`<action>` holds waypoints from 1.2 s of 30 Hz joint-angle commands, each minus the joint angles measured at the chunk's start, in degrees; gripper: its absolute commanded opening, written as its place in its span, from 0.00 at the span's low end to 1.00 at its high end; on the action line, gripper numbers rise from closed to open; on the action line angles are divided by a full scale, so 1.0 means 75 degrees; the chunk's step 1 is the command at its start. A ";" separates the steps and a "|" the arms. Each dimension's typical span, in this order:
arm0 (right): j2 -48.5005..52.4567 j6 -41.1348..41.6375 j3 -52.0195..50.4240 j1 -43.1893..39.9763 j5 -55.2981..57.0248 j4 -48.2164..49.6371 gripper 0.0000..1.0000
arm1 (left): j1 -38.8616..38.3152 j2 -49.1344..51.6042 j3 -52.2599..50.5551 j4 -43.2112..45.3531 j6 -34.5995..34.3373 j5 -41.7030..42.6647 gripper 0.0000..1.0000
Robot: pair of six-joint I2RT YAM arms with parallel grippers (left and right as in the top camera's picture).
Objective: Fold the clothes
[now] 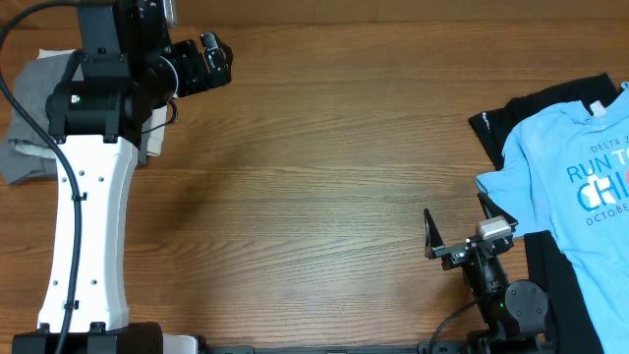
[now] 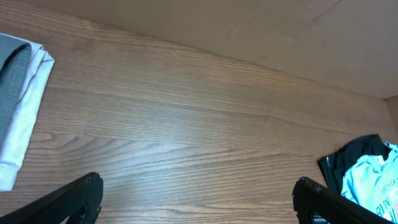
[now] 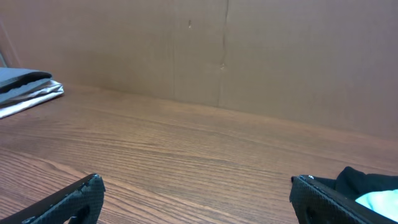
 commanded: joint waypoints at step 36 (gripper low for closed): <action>-0.0082 -0.0052 -0.0082 0.0038 -0.0035 0.0023 1.00 | -0.0020 -0.9390 -0.1445 -0.1961 0.0125 -0.0245 1.00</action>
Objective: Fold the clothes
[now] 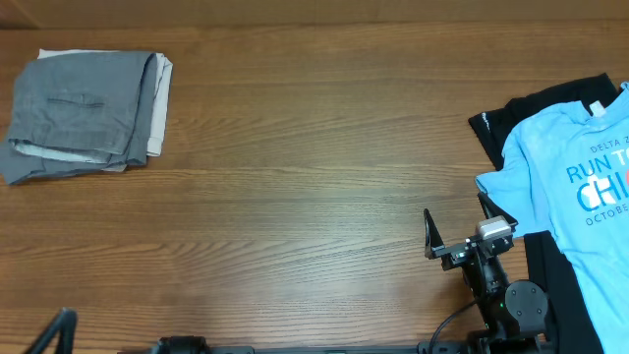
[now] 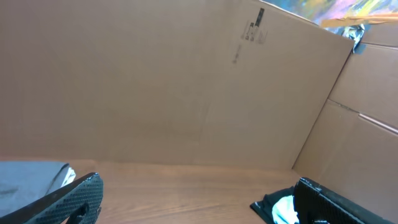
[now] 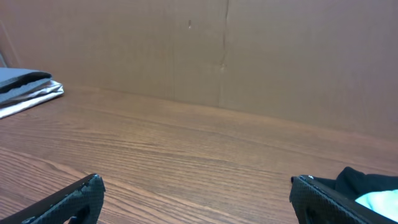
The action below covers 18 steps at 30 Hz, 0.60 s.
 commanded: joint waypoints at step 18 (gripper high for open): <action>-0.0082 -0.0050 -0.0082 0.0038 -0.0032 0.0020 1.00 | -0.0020 -0.3069 -0.6161 0.1384 0.0117 -0.0385 1.00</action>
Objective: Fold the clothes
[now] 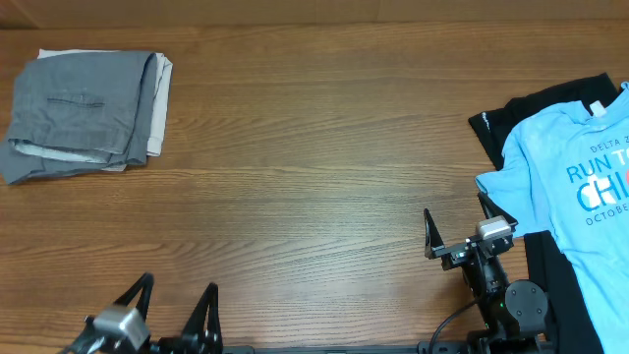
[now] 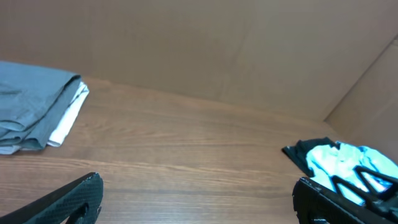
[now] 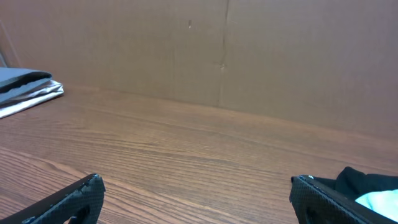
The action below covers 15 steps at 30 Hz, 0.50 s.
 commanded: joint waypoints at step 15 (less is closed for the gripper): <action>-0.0082 -0.0050 -0.0082 0.0038 -0.0032 0.0023 1.00 | -0.0064 -0.0187 -0.5141 0.7128 0.0117 -0.1390 1.00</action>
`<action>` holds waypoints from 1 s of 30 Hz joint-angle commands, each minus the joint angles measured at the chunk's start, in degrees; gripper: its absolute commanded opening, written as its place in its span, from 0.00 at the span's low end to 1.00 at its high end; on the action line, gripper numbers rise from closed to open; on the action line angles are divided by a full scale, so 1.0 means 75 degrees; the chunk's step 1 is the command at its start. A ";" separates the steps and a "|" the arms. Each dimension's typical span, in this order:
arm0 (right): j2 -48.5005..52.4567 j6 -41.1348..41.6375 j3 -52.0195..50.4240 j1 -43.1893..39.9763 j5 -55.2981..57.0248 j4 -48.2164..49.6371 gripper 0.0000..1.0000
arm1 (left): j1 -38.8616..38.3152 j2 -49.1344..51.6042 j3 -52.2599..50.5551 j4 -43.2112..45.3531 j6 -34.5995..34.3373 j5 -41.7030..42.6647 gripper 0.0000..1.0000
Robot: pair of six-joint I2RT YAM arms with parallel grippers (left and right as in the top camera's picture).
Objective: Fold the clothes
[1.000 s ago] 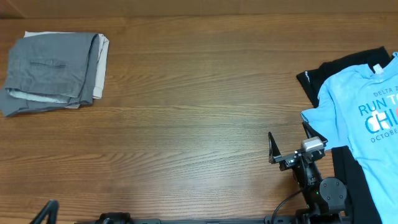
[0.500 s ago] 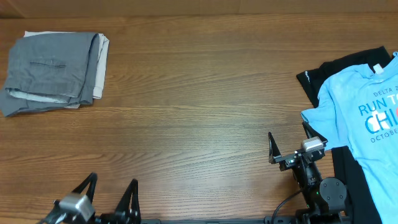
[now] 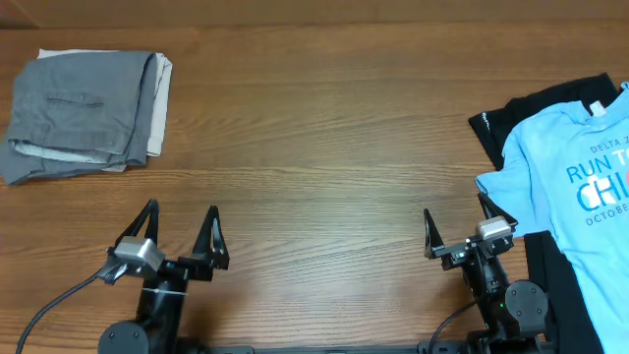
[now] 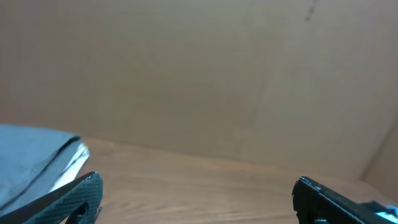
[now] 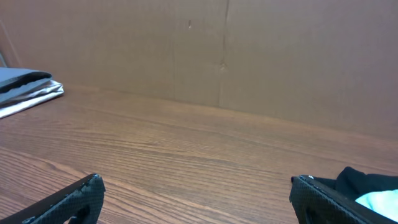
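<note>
A folded grey and white stack of clothes (image 3: 86, 113) lies at the table's far left; its edge shows in the left wrist view (image 4: 34, 158) and the right wrist view (image 5: 28, 87). At the right edge a light blue printed T-shirt (image 3: 570, 177) lies spread over a black garment (image 3: 496, 126), whose corner shows in the right wrist view (image 5: 367, 179). My left gripper (image 3: 179, 236) stands open at the front left, nothing between its fingers (image 4: 71, 199). My right gripper (image 3: 458, 232) stands open at the front right, just left of the shirts, also holding nothing.
A brown cardboard wall (image 5: 224, 56) closes off the far side of the wooden table (image 3: 314, 147). The right arm's base (image 3: 521, 300) sits at the front edge beside the black garment.
My left gripper, which was at the very front edge, now sits a little farther in on the table, and its camera faces the cardboard wall instead of looking down on the table. The right gripper has not moved.
My left arm reached across to the folded stack at the far left, gripper open beside it. Then it was almost out of the overhead view, the stack left lying folded. It showed again at the front edge and now rests open at the front left. The right arm stayed still.
</note>
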 commanded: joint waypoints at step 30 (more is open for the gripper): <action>-0.0082 -0.0050 -0.0082 0.0038 -0.0032 0.0026 1.00 | -0.0370 -0.0052 -0.2294 0.0586 0.2014 -0.1239 1.00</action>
